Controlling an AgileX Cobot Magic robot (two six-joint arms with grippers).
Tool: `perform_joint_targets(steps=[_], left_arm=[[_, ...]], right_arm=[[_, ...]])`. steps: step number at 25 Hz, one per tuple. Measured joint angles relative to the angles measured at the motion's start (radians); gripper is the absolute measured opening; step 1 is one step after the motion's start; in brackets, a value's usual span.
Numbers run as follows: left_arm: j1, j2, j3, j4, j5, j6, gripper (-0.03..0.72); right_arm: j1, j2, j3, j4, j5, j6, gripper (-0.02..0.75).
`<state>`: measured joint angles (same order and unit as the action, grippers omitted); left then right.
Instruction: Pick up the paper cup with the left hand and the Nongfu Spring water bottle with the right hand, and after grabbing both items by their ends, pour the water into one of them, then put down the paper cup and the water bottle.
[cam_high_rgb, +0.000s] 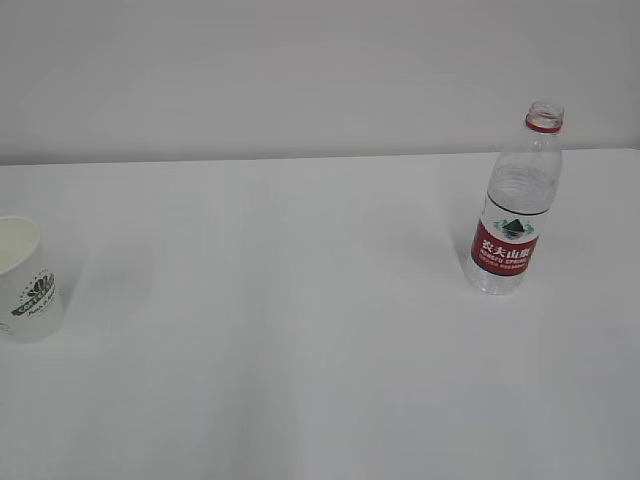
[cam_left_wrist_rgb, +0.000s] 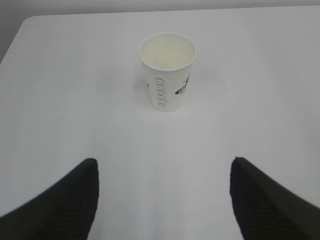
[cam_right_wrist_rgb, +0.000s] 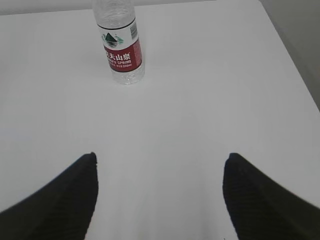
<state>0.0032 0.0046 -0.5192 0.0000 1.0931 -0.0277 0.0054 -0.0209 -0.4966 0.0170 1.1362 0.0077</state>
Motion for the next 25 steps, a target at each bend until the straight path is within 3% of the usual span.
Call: perform_joint_targets(steps=[25], left_arm=[[0.0, 0.0, 0.0, 0.0, 0.0, 0.0, 0.586]], right_arm=[[0.0, 0.0, 0.0, 0.0, 0.0, 0.0, 0.588]])
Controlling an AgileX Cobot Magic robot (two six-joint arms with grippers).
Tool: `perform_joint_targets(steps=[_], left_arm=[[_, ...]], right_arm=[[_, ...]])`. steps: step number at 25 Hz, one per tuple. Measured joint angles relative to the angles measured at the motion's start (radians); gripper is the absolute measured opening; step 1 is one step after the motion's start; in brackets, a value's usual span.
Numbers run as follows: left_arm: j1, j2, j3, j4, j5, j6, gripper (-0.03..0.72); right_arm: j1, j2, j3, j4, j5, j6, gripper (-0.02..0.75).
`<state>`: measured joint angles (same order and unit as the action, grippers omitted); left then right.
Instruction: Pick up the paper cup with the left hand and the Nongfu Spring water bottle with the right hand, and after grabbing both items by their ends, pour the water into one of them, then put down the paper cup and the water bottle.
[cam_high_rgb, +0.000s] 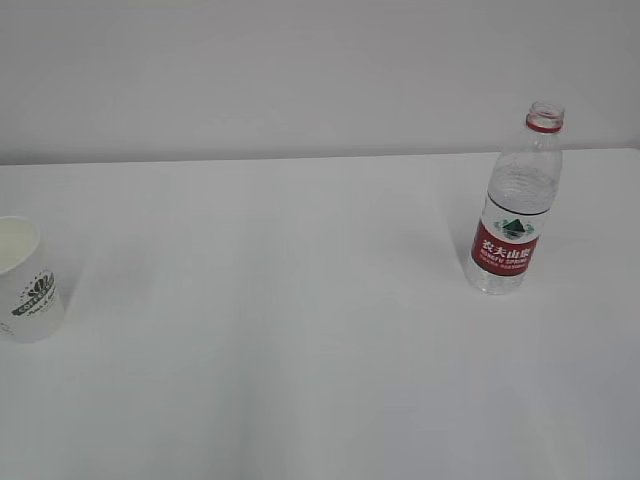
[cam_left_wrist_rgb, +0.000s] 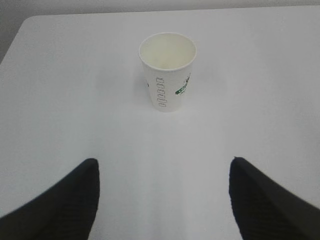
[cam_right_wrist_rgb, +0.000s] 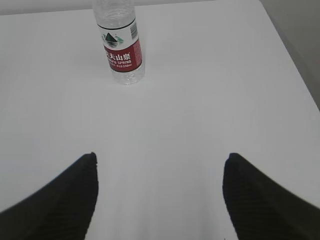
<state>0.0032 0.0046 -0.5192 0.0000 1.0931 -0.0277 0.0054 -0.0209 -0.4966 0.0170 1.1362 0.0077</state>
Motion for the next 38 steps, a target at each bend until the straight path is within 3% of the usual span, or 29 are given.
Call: perform_joint_targets(steps=[28, 38], left_arm=[[0.0, 0.0, -0.051, 0.0, -0.042, 0.0, 0.586], [0.0, 0.018, -0.058, 0.0, -0.094, 0.0, 0.586]], right_arm=[[0.0, 0.0, -0.06, 0.052, -0.018, -0.019, 0.587], [0.0, 0.043, -0.103, 0.057, -0.094, -0.085, 0.587]])
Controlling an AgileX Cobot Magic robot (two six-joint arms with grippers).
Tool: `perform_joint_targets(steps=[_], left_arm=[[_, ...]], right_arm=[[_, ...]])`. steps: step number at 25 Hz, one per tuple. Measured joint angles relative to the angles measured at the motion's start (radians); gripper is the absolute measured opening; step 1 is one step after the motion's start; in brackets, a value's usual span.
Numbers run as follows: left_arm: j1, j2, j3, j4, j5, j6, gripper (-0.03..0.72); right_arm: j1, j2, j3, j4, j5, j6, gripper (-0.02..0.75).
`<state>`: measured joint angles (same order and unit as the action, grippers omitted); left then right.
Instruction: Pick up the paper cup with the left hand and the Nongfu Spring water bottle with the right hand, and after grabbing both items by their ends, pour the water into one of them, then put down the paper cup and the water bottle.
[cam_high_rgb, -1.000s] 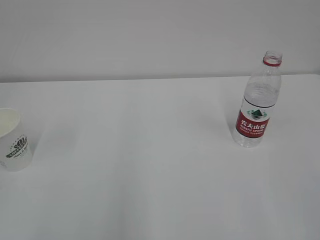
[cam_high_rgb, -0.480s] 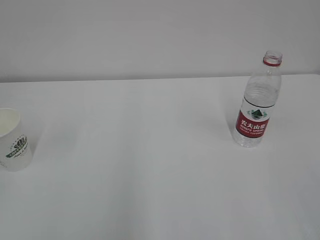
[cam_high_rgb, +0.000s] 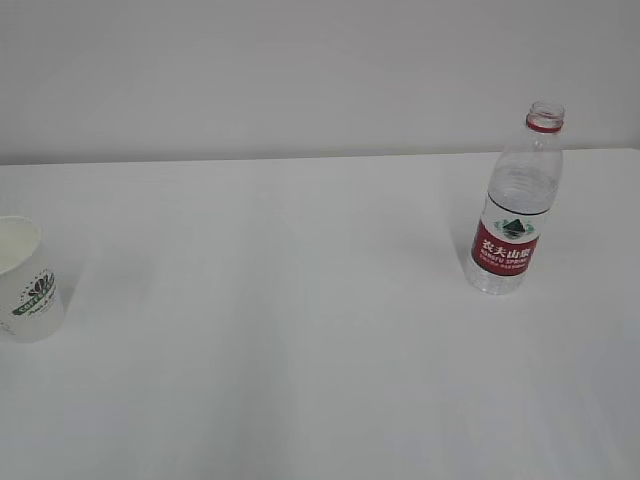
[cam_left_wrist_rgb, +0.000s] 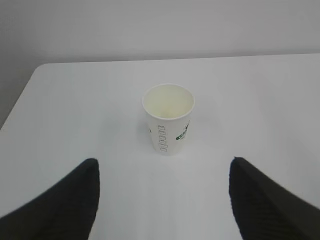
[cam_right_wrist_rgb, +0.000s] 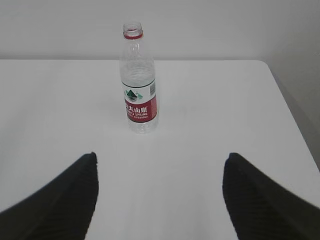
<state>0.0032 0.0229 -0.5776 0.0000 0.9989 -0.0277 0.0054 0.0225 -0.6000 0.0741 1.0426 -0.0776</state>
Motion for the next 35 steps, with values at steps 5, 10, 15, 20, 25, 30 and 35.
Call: perform_joint_targets(steps=[5, 10, 15, 20, 25, 30, 35], left_arm=[[0.0, 0.064, 0.0, 0.0, -0.074, 0.0, 0.586], [0.0, 0.114, 0.0, 0.013, -0.132, 0.0, 0.586], [0.0, 0.138, 0.0, 0.04, -0.189, 0.0, 0.586], [0.0, 0.166, 0.0, 0.044, -0.241, 0.0, 0.586], [0.0, 0.2, 0.0, 0.044, -0.281, 0.0, 0.586], [0.0, 0.234, 0.0, 0.044, -0.335, 0.0, 0.586], [0.0, 0.283, 0.0, 0.046, -0.401, 0.0, 0.586]], right_arm=[[0.0, 0.046, -0.001, 0.0, -0.059, -0.009, 0.587], [0.0, 0.06, -0.001, 0.0, -0.115, -0.01, 0.587], [0.0, 0.06, -0.001, 0.002, -0.165, -0.013, 0.587], [0.0, 0.101, -0.001, 0.0, -0.227, -0.013, 0.587], [0.0, 0.193, -0.001, -0.002, -0.291, -0.019, 0.587], [0.0, 0.26, -0.001, -0.002, -0.372, -0.052, 0.587], [0.0, 0.311, -0.001, -0.002, -0.447, -0.064, 0.587]])
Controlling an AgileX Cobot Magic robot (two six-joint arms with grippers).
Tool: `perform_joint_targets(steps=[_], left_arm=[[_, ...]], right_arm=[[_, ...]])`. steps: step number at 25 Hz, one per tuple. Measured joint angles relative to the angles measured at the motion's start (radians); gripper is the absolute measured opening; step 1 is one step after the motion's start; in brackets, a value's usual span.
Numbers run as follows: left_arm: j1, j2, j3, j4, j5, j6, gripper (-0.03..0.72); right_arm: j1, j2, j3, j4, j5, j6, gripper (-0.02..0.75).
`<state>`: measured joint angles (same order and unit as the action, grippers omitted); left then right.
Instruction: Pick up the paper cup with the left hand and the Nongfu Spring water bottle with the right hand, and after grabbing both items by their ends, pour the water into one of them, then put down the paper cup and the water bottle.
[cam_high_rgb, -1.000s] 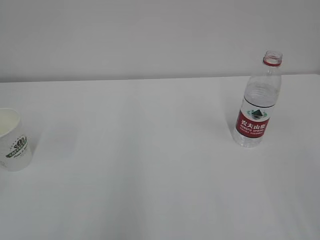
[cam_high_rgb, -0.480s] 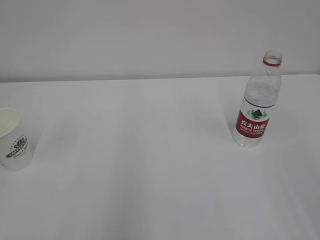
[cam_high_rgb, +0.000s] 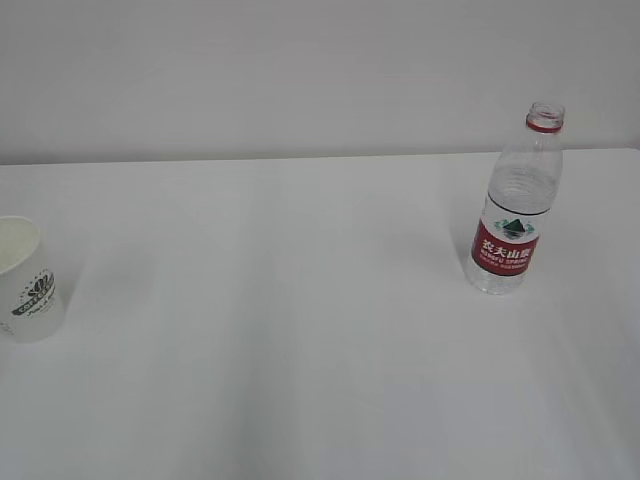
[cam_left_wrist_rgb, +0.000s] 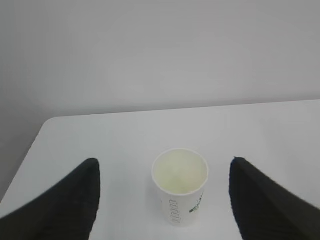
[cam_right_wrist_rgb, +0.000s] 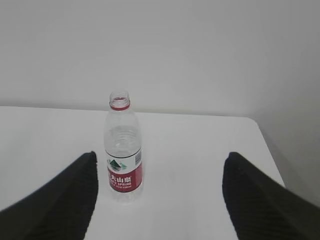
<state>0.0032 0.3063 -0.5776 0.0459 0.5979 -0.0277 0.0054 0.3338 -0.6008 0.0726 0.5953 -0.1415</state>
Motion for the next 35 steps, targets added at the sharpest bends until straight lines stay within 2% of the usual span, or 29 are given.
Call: perform_joint_targets(steps=[23, 31, 35], left_arm=[[0.0, 0.381, 0.0, 0.002, -0.358, 0.002, 0.585], [0.0, 0.511, 0.0, -0.002, -0.416, 0.002, 0.585], [0.0, 0.559, 0.0, 0.0, -0.511, 0.002, 0.584]], right_arm=[[0.0, 0.247, 0.0, 0.0, -0.294, -0.01, 0.587], [0.0, 0.376, 0.004, -0.002, -0.428, -0.012, 0.587], [0.0, 0.381, 0.008, -0.002, -0.472, -0.012, 0.587]])
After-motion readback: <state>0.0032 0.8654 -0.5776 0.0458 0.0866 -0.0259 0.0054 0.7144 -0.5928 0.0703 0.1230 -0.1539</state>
